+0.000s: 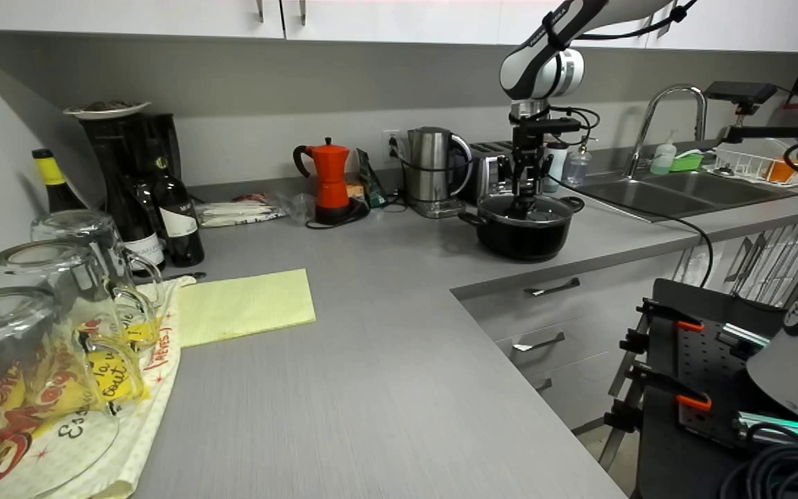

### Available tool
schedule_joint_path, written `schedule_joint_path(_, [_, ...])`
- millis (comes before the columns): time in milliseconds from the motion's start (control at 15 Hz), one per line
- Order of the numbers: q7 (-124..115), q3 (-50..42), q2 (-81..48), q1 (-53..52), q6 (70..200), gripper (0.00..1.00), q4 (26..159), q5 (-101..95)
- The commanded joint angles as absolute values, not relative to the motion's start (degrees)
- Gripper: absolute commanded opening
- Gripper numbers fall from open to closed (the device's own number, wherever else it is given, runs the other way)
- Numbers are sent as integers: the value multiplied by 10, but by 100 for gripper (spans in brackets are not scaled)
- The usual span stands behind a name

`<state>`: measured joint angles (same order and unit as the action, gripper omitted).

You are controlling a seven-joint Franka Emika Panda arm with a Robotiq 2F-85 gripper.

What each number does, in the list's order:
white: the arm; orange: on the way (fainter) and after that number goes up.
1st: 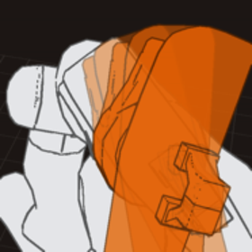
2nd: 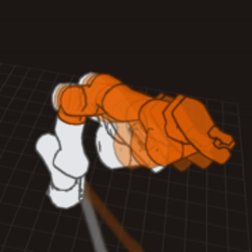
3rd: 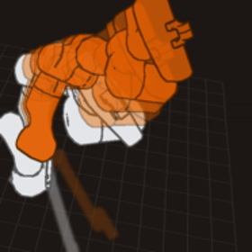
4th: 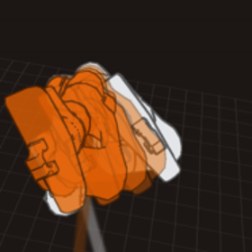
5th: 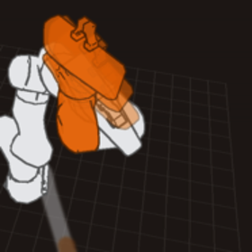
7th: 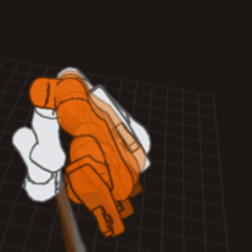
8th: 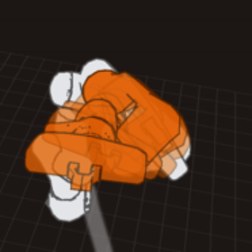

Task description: Put the clear lid on the pot

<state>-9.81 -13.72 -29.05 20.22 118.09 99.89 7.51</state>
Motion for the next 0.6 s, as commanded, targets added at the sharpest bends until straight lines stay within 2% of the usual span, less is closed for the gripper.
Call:
schedule_joint_path(0, [-107, -141, -296, 208, 1153, 25, 970, 91])
schedule_joint_path(533, [-110, -138, -309, 208, 1149, 25, 958, 95])
